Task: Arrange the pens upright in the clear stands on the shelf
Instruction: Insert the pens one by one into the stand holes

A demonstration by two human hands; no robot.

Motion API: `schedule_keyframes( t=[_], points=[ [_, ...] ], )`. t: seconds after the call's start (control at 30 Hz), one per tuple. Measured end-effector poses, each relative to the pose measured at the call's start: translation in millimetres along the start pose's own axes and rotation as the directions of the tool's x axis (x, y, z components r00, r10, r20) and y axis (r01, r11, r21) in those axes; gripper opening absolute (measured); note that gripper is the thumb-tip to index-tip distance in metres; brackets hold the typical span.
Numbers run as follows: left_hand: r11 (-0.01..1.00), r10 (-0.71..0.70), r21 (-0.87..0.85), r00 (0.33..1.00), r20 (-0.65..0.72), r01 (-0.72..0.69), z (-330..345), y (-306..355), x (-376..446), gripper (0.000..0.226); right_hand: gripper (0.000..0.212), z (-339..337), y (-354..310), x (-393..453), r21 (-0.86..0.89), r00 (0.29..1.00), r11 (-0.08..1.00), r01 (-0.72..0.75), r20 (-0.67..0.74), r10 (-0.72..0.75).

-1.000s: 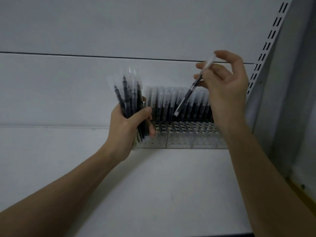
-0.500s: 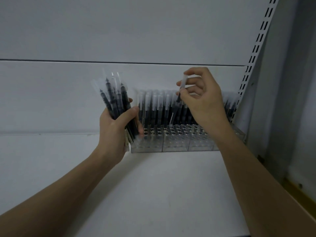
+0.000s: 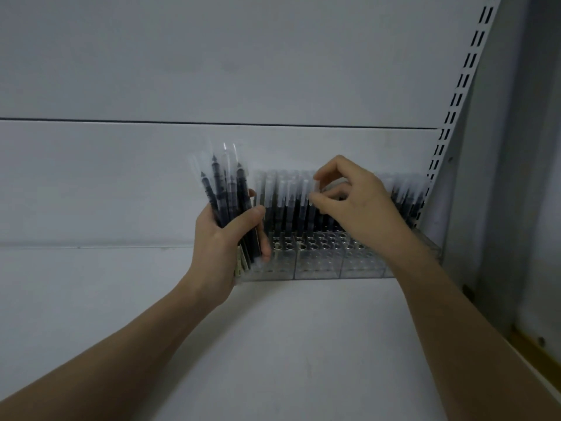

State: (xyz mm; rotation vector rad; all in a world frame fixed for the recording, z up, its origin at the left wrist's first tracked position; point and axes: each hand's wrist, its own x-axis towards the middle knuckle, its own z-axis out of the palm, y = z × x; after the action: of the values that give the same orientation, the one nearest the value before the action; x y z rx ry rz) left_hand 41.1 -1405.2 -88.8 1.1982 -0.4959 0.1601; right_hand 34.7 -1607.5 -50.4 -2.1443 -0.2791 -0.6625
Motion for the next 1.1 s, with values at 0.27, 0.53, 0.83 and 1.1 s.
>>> schedule_keyframes(
  t=[0.27, 0.53, 0.83, 1.1],
  points=[
    [0.999, -0.032, 0.022, 0.99, 0.138, 0.029, -2.3, -4.2, 0.5, 0.014, 0.014, 1.2, 2.6, 1.4, -0.016, 1.0, 1.0, 0.012, -0.014, -0.012],
    [0.99, -0.138, 0.016, 0.957, 0.256, 0.138, 1.5, -2.9, -2.0, 0.03, 0.009, 4.0, -13.3, -1.1, 0.148, 0.975, 0.985, 0.09, -0.213, -0.057],
    [0.988, -0.142, 0.1, 0.959, 0.246, 0.121, 8.0, 0.4, -4.5, 0.025, 0.026, 15.8, -25.1, -7.1, 0.406, 0.997, 0.914, 0.005, 0.063, -0.033],
    [0.98, -0.199, 0.077, 0.946, 0.254, 0.185, 10.0, -0.9, -5.5, 0.028, 0.022, 8.5, -23.7, -4.5, 0.46, 0.997, 0.885, -0.068, 0.0, 0.076]
  ],
)
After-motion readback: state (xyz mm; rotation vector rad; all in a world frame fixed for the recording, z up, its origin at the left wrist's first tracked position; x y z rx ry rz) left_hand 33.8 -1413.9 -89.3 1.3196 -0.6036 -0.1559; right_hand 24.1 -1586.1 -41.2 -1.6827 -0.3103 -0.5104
